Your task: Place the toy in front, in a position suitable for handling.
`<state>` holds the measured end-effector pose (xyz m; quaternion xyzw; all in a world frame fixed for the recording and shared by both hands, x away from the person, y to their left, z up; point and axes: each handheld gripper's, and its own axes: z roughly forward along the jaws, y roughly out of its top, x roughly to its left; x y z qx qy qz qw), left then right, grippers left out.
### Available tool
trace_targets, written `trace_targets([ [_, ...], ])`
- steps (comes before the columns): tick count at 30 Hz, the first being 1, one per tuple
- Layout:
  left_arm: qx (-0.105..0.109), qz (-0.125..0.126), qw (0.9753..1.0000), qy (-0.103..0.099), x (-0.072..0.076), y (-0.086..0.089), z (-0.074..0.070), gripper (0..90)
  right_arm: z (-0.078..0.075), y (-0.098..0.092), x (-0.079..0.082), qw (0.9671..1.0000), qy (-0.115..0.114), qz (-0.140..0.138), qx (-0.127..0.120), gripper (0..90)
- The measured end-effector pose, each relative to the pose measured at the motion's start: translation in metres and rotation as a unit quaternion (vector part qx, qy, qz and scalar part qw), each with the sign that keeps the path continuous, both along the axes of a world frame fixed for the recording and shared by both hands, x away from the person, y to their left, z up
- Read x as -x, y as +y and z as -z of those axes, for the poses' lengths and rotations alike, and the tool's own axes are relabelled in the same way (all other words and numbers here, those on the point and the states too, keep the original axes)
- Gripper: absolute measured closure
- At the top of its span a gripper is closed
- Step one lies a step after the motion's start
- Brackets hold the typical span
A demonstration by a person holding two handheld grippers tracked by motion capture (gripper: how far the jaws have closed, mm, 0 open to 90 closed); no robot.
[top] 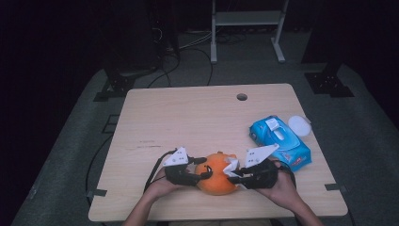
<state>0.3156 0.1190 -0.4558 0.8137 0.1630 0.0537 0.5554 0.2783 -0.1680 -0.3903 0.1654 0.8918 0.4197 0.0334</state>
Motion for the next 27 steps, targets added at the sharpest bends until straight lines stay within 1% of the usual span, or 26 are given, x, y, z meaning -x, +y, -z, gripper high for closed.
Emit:
trace_targets([
  [1,0.000,0.000,1.0000,0.000,0.000,0.000,0.000,41.5,0.000,0.000,0.000,1.0000,0.000,0.000,0.000,76.5],
  [2,-0.002,0.000,1.0000,-0.003,0.001,-0.002,-0.001,41.4,-0.001,-0.005,-0.001,0.9999,-0.006,0.013,-0.005,81.6],
  [3,-0.004,0.002,1.0000,-0.005,0.001,-0.003,-0.001,41.4,-0.001,-0.007,-0.002,0.9997,-0.012,0.018,-0.010,84.5],
  [4,-0.002,0.001,1.0000,-0.006,0.002,-0.004,-0.001,41.4,-0.002,-0.008,-0.002,0.9995,-0.014,0.024,-0.013,85.3],
  [5,-0.003,0.000,1.0000,-0.008,0.002,-0.006,-0.002,41.3,-0.002,-0.008,-0.003,0.9995,-0.008,0.023,-0.019,85.6],
  [6,-0.005,0.000,0.9999,-0.009,0.002,-0.006,-0.002,41.3,-0.002,-0.006,-0.002,0.9995,-0.007,0.019,-0.023,85.8],
  [7,-0.003,-0.002,1.0000,-0.008,0.003,-0.008,-0.002,41.2,-0.003,-0.002,0.000,0.9997,-0.005,0.009,-0.023,85.8],
  [8,-0.004,-0.003,0.9999,-0.009,0.003,-0.008,-0.002,41.1,-0.005,0.003,0.004,0.9997,-0.004,-0.008,-0.024,85.8],
  [10,-0.005,-0.002,0.9999,-0.009,0.002,-0.007,-0.002,40.9,-0.011,0.012,0.012,0.9987,-0.005,-0.039,-0.033,85.8],
  [11,-0.004,-0.002,1.0000,-0.009,0.002,-0.007,-0.002,40.9,-0.016,0.016,0.017,0.9980,-0.007,-0.052,-0.036,85.8],
  [12,-0.005,-0.002,0.9999,-0.009,0.002,-0.007,-0.002,40.8,-0.021,0.019,0.021,0.9971,-0.015,-0.063,-0.041,85.8],
  [14,-0.002,-0.003,1.0000,-0.007,0.002,-0.007,-0.002,40.7,-0.030,0.021,0.029,0.9955,-0.018,-0.077,-0.053,85.8],
  [16,-0.004,-0.002,0.9999,-0.009,0.002,-0.007,-0.002,40.7,-0.036,0.022,0.033,0.9947,-0.022,-0.081,-0.059,85.8],
  [18,-0.006,-0.002,0.9999,-0.010,0.003,-0.007,-0.002,40.6,-0.035,0.021,0.030,0.9959,-0.020,-0.073,-0.051,85.7],
  [20,-0.007,-0.002,0.9999,-0.013,0.003,-0.008,-0.003,40.5,-0.026,0.018,0.021,0.9980,-0.013,-0.049,-0.037,85.7],
  [21,-0.007,-0.002,0.9999,-0.013,0.003,-0.008,-0.003,40.4,-0.026,0.018,0.021,0.9980,-0.013,-0.049,-0.037,85.7],
  [22,-0.008,-0.003,0.9999,-0.014,0.004,-0.008,-0.003,40.4,-0.014,0.013,0.009,0.9997,-0.010,-0.014,-0.014,85.7],
  [24,-0.010,0.000,0.9998,-0.019,0.005,-0.009,-0.004,39.9,-0.003,0.005,-0.003,0.9998,-0.003,0.020,-0.006,85.4],
  [25,-0.010,0.000,0.9998,-0.019,0.005,-0.009,-0.004,39.6,-0.003,0.005,-0.003,0.9998,-0.003,0.020,-0.006,85.4],
  [26,-0.013,0.002,0.9997,-0.023,0.007,-0.011,-0.006,39.5,0.003,-0.005,-0.012,0.9986,-0.007,0.052,-0.001,83.3],
  [27,-0.014,0.002,0.9995,-0.027,0.008,-0.012,-0.006,39.5,0.003,-0.010,-0.015,0.9979,-0.004,0.065,-0.006,82.6],
])
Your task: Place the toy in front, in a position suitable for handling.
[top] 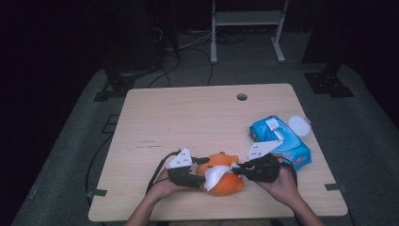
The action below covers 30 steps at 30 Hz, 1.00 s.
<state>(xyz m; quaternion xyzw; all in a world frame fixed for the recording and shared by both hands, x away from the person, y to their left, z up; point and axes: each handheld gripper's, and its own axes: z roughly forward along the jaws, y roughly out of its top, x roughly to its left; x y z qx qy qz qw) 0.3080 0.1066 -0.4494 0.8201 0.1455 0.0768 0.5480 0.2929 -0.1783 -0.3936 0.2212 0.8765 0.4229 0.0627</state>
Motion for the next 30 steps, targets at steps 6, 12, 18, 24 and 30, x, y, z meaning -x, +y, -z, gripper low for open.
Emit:
trace_targets([
  [6,-0.011,-0.003,0.9999,-0.012,0.004,-0.005,-0.004,39.2,-0.007,-0.011,-0.001,0.9984,-0.015,0.055,-0.006,72.6],
  [12,-0.013,-0.007,0.9998,-0.012,0.005,-0.006,-0.005,38.9,-0.008,-0.003,0.004,0.9986,-0.014,0.051,-0.007,66.8],
  [18,-0.013,-0.011,0.9998,-0.010,0.006,-0.007,-0.005,38.8,-0.008,0.015,0.014,0.9998,-0.017,0.007,-0.011,57.2],
  [24,-0.023,-0.016,0.9995,-0.013,0.008,-0.009,-0.006,39.2,0.004,0.038,0.024,0.9991,-0.037,-0.017,0.012,50.6],
  [30,-0.029,-0.014,0.9994,-0.015,0.008,-0.010,-0.007,39.6,0.010,0.044,0.030,0.9943,-0.096,-0.003,0.046,68.1],
])
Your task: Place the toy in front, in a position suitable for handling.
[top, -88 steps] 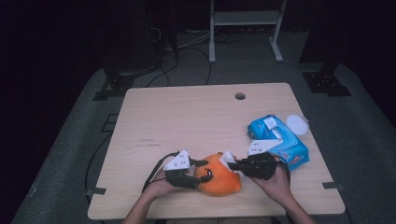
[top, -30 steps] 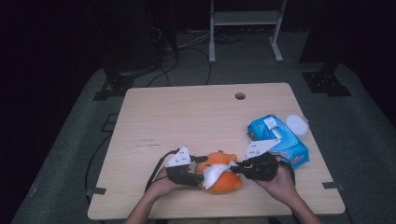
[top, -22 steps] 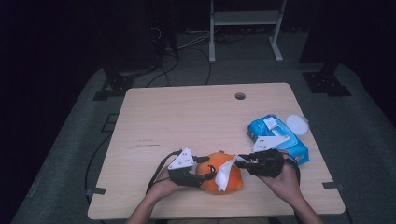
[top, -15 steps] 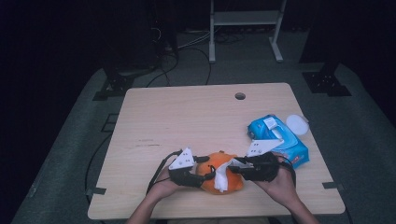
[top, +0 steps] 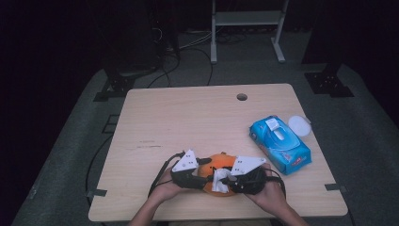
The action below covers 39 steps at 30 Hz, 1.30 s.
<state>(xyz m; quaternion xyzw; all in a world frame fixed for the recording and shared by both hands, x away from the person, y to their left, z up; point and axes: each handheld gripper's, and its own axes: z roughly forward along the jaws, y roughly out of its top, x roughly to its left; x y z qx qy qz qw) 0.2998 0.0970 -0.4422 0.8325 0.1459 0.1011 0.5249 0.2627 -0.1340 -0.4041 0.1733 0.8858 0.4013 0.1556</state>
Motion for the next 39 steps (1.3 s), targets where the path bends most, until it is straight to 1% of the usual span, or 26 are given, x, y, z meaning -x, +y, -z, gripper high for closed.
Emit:
trace_targets([
  [2,0.004,0.003,1.0000,0.003,-0.001,0.001,-0.001,38.2,0.000,-0.003,-0.002,1.0000,0.006,-0.003,-0.003,77.6],
  [3,0.010,0.007,0.9999,0.005,-0.002,0.003,-0.003,36.5,-0.001,-0.004,-0.003,0.9999,0.012,-0.004,-0.008,79.6],
  [5,0.021,0.013,0.9996,0.010,-0.003,0.008,-0.005,31.9,-0.002,-0.008,-0.006,0.9996,0.023,-0.003,-0.015,81.5],
  [8,0.025,0.016,0.9994,0.015,-0.005,0.013,-0.007,29.8,-0.004,-0.013,-0.008,0.9995,0.025,0.002,-0.019,81.8],
  [9,0.028,0.014,0.9993,0.022,-0.006,0.017,-0.006,29.9,-0.006,-0.019,-0.010,0.9994,0.023,0.013,-0.021,82.0],
  [10,0.024,0.013,0.9993,0.024,-0.006,0.017,-0.005,30.4,-0.007,-0.022,-0.011,0.9994,0.019,0.020,-0.019,81.9],
  [12,0.025,0.016,0.9992,0.028,-0.005,0.014,-0.002,33.3,-0.009,-0.026,-0.013,0.9992,0.009,0.038,-0.007,82.0],
  [14,0.027,0.014,0.9992,0.026,-0.005,0.012,-0.002,36.2,-0.009,-0.028,-0.013,0.9990,0.003,0.044,-0.002,82.0],
  [15,0.023,0.015,0.9995,0.017,-0.003,0.007,-0.002,38.2,-0.008,-0.028,-0.013,0.9987,-0.005,0.051,0.006,82.1],
  [17,0.021,0.018,0.9996,0.011,-0.002,0.004,-0.002,38.8,-0.008,-0.024,-0.010,0.9990,-0.004,0.045,-0.001,82.2],
  [18,0.021,0.018,0.9996,0.011,-0.002,0.004,-0.002,38.0,-0.007,-0.022,-0.009,0.9994,-0.002,0.034,-0.008,82.3],
  [19,0.012,0.023,0.9997,0.005,-0.001,0.005,-0.003,36.0,-0.007,-0.020,-0.008,0.9996,0.002,0.027,-0.010,82.3],
  [20,0.011,0.025,0.9996,0.005,-0.001,0.007,-0.004,33.7,-0.006,-0.019,-0.008,0.9997,0.003,0.023,-0.008,82.3],
  [21,0.015,0.024,0.9995,0.010,-0.002,0.009,-0.005,31.1,-0.005,-0.019,-0.009,0.9996,0.007,0.024,-0.011,82.4],
  [22,0.015,0.024,0.9995,0.010,-0.002,0.009,-0.005,29.1,-0.005,-0.019,-0.009,0.9996,0.007,0.024,-0.011,82.4],
  [23,0.016,0.027,0.9993,0.021,-0.003,0.011,-0.005,27.3,-0.005,-0.023,-0.012,0.9993,0.015,0.027,-0.018,82.3],
  [24,0.012,0.031,0.9993,0.019,-0.002,0.012,-0.004,26.4,-0.004,-0.026,-0.014,0.9990,0.020,0.032,-0.025,82.3],
  [25,0.013,0.031,0.9992,0.022,-0.002,0.011,-0.002,26.5,-0.004,-0.029,-0.017,0.9988,0.023,0.033,-0.029,82.3],
  [26,0.013,0.031,0.9992,0.022,-0.002,0.011,-0.002,27.0,-0.004,-0.029,-0.017,0.9988,0.023,0.033,-0.029,82.3],
  [27,0.013,0.033,0.9990,0.026,-0.003,0.010,-0.001,29.4,-0.003,-0.034,-0.020,0.9983,0.027,0.043,-0.029,82.3],
  [30,0.018,0.025,0.9994,0.015,-0.002,0.007,-0.002,40.1,-0.004,-0.036,-0.021,0.9978,0.028,0.052,-0.030,82.4],
  [32,0.024,0.025,0.9994,0.008,-0.001,0.002,-0.003,44.1,-0.007,-0.033,-0.017,0.9982,0.020,0.044,-0.035,82.4],
  [34,0.021,0.028,0.9994,0.000,0.001,-0.003,-0.005,44.1,-0.010,-0.025,-0.011,0.9984,0.023,0.019,-0.049,82.4],
  [36,0.010,0.027,0.9995,-0.007,0.003,-0.004,-0.006,38.8,-0.011,-0.017,-0.007,0.9996,0.006,0.009,-0.028,82.3],
  [38,0.012,0.027,0.9996,-0.004,0.002,-0.002,-0.007,32.3,-0.010,-0.016,-0.007,0.9996,0.004,0.009,-0.024,82.4],
  [39,0.018,0.022,0.9996,0.006,0.000,0.003,-0.006,30.0,-0.009,-0.020,-0.010,0.9993,0.015,0.014,-0.031,82.3],
])
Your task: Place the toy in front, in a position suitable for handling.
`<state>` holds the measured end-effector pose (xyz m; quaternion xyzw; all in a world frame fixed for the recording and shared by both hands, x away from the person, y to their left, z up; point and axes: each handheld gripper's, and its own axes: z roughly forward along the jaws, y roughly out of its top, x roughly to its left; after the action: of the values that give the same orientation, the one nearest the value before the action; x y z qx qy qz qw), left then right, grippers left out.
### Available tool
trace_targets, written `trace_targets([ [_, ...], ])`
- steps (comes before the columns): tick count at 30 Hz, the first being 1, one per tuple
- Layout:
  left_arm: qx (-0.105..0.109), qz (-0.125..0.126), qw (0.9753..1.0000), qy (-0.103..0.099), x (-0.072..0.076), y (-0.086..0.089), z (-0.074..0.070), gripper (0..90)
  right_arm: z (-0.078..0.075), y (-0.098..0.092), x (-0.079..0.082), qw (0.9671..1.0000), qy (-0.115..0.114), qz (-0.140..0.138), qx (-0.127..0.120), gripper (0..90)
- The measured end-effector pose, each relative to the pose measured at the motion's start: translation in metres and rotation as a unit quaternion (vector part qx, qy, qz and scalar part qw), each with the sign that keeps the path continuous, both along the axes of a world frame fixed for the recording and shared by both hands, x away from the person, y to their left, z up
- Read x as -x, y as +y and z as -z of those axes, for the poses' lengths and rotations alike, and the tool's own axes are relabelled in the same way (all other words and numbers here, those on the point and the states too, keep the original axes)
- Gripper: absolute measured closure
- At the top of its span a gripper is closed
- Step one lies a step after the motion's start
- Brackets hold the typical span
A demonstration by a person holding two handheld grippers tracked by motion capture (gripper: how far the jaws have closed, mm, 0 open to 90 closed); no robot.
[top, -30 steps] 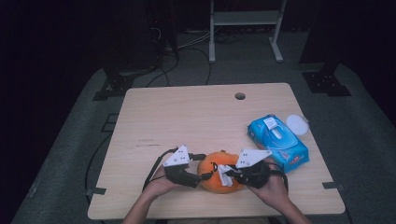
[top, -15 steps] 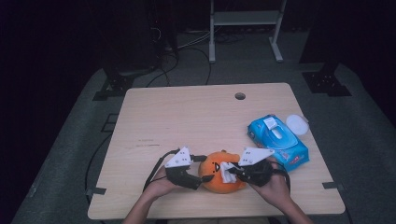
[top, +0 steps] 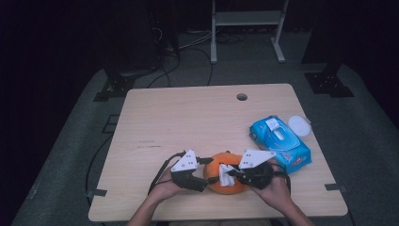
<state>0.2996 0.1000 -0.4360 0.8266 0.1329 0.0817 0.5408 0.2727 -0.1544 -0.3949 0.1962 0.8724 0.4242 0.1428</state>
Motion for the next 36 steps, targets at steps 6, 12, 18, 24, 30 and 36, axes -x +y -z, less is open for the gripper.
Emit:
trace_targets([
  [6,0.005,-0.005,0.9998,0.018,-0.003,0.002,0.006,40.5,0.002,-0.017,-0.007,0.9993,-0.004,0.036,0.009,82.3],
  [12,-0.002,0.008,0.9999,-0.010,0.004,-0.010,0.000,44.5,-0.004,0.003,0.005,0.9999,-0.013,-0.007,-0.002,82.3],
  [18,0.007,0.006,0.9997,0.024,-0.001,0.000,0.003,29.0,0.001,-0.008,-0.004,0.9998,0.009,0.003,-0.020,82.4],
  [24,-0.001,0.002,0.9999,0.016,-0.003,-0.002,0.008,41.4,0.002,-0.017,-0.008,0.9995,0.010,0.021,-0.019,82.4],
  [30,0.002,-0.003,1.0000,0.004,0.000,-0.005,0.004,46.1,0.000,0.003,0.003,0.9996,0.007,-0.022,-0.015,82.4],
  [36,0.011,0.001,0.9994,0.034,-0.003,-0.002,0.010,28.1,0.002,-0.011,-0.006,0.9992,0.023,0.000,-0.034,82.4],
])
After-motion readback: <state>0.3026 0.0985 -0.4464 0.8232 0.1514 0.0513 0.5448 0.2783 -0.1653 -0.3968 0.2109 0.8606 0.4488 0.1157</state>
